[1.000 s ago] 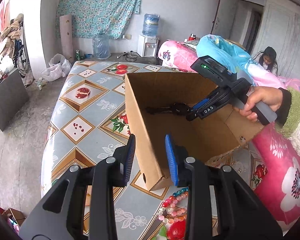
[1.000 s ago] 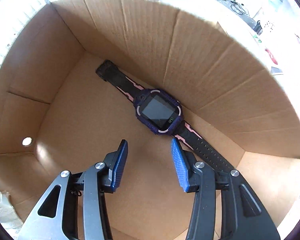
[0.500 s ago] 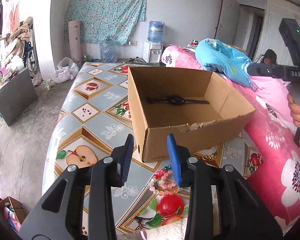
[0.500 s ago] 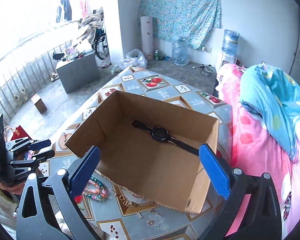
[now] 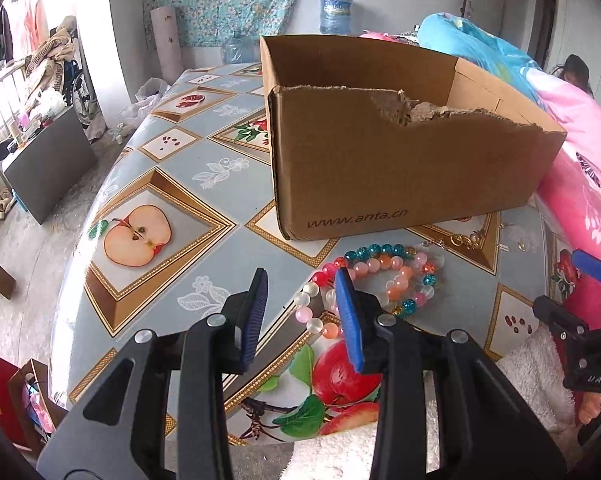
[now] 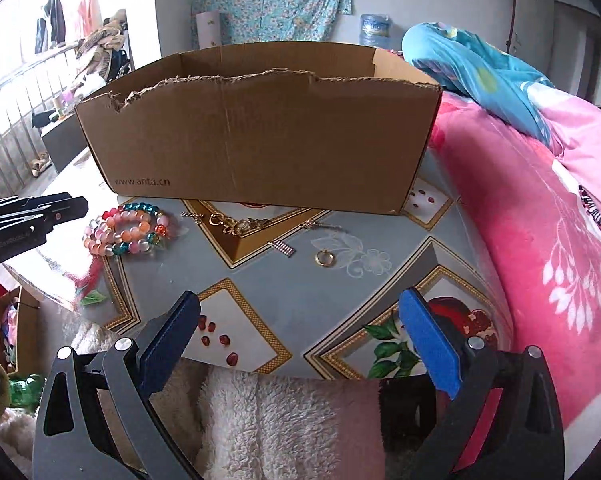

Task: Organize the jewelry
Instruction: 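Withdraw both tools from the box back toward the bracelets, then grasp the teal and red beaded bracelet with the right gripper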

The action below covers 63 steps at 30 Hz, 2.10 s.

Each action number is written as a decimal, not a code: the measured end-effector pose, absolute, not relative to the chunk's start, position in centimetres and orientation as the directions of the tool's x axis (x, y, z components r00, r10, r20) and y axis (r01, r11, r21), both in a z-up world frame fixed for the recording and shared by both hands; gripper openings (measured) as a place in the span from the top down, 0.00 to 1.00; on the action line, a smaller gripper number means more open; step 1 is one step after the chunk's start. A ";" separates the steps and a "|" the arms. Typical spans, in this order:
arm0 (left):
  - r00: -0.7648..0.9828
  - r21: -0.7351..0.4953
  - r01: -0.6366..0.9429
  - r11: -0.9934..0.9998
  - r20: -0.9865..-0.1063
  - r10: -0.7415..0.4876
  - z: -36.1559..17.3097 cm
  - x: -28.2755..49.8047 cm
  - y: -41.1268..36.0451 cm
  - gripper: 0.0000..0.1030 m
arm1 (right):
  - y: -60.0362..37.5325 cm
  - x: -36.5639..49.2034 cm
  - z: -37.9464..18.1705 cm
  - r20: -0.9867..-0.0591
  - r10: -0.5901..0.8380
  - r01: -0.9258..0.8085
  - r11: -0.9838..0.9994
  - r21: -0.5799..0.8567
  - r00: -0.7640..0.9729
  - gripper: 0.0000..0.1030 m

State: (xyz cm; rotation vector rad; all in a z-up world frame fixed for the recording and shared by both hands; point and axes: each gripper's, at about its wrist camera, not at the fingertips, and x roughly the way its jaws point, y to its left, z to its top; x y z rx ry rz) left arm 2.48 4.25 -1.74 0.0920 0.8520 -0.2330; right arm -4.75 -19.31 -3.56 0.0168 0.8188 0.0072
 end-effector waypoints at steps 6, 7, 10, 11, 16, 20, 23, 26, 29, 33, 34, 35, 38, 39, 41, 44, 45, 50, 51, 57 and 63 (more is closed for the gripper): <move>0.614 -0.065 0.230 0.971 -0.764 -0.196 -2.4 2.8 5.2 0.76 | -17.2 -4.0 -5.3 -0.737 0.092 -0.084 0.995 0.049 0.669 0.06; 0.606 -0.070 0.230 0.971 -0.770 -0.199 -2.6 2.8 5.3 0.79 | -17.0 -3.8 -5.8 -0.746 0.092 -0.088 0.995 0.044 0.659 0.06; 0.594 -0.080 0.229 0.970 -0.778 -0.204 -3.0 2.5 5.8 0.80 | -17.1 -3.8 -6.5 -0.740 0.096 -0.092 0.995 0.045 0.666 0.06; 0.593 -0.087 0.229 0.969 -0.778 -0.210 -3.0 2.4 6.0 0.81 | -17.1 -3.8 -6.5 -0.737 0.099 -0.094 0.994 0.048 0.669 0.06; 0.588 -0.108 0.233 0.966 -0.776 -0.229 -3.1 2.1 6.8 0.81 | -17.5 -4.5 -6.7 -0.715 0.113 -0.108 0.993 0.053 0.690 0.06; 0.576 -0.130 0.242 0.961 -0.778 -0.250 -3.2 2.2 7.3 0.81 | -18.4 -4.7 -6.2 -0.714 0.160 -0.122 0.987 0.105 0.681 0.06; 0.575 -0.140 0.245 0.959 -0.775 -0.261 -3.1 2.1 7.5 0.81 | -19.4 -4.6 -5.2 -0.709 0.194 -0.093 0.980 0.178 0.678 0.06; 0.572 -0.144 0.264 0.954 -0.773 -0.275 -3.1 2.0 7.2 0.81 | -18.6 -4.1 -3.9 -0.688 0.227 -0.155 0.974 0.166 0.690 0.17; 0.568 -0.135 0.284 0.949 -0.774 -0.280 -3.1 1.9 6.7 0.81 | -17.7 -2.8 -3.3 -0.683 0.312 -0.212 0.950 0.230 0.660 0.35; 0.574 -0.103 0.288 0.952 -0.777 -0.258 -3.1 2.3 6.1 0.82 | -16.9 -0.8 -3.1 -0.686 0.391 -0.240 0.920 0.310 0.614 0.52; 0.572 -0.098 0.292 0.951 -0.780 -0.256 -3.2 2.3 5.9 0.83 | -16.7 -0.3 -3.2 -0.689 0.403 -0.241 0.915 0.324 0.602 0.56; 0.568 -0.092 0.296 0.951 -0.784 -0.252 -3.3 2.5 5.7 0.84 | -16.6 0.2 -3.4 -0.694 0.415 -0.239 0.909 0.340 0.588 0.60; 0.562 -0.080 0.304 0.949 -0.790 -0.247 -3.4 2.8 5.4 0.84 | -16.1 1.4 -3.8 -0.713 0.431 -0.235 0.902 0.363 0.553 0.67; 0.559 -0.082 0.305 0.949 -0.791 -0.248 -3.5 2.9 5.4 0.84 | -15.9 1.7 -4.1 -0.722 0.432 -0.233 0.901 0.365 0.541 0.68; 0.545 -0.088 0.310 0.947 -0.800 -0.253 -3.6 3.3 5.2 0.84 | -15.5 2.2 -4.5 -0.734 0.440 -0.230 0.898 0.375 0.518 0.72; 0.528 -0.077 0.328 0.941 -0.812 -0.251 -3.8 3.6 4.8 0.84 | -14.9 2.6 -4.8 -0.747 0.441 -0.231 0.898 0.375 0.497 0.76; 0.528 -0.064 0.334 0.940 -0.814 -0.243 -3.8 3.7 4.6 0.84 | -14.7 2.8 -4.9 -0.752 0.437 -0.228 0.899 0.373 0.493 0.77; 0.530 -0.036 0.342 0.939 -0.818 -0.225 -3.8 4.0 4.2 0.88 | -14.1 3.3 -5.1 -0.760 0.440 -0.232 0.898 0.373 0.478 0.81; 0.532 -0.033 0.342 0.939 -0.817 -0.222 -3.8 4.0 4.2 0.88 | -13.9 3.4 -5.0 -0.761 0.442 -0.236 0.897 0.373 0.476 0.81; 0.544 -0.038 0.349 0.937 -0.805 -0.235 -3.9 3.9 4.1 0.92 | -12.8 3.5 -4.8 -0.772 0.417 -0.259 0.908 0.330 0.479 0.90; 0.578 -0.080 0.354 0.932 -0.765 -0.285 -2.3 3.5 4.5 0.92 | -13.0 3.5 -3.2 -0.742 0.415 -0.266 0.909 0.320 0.526 0.91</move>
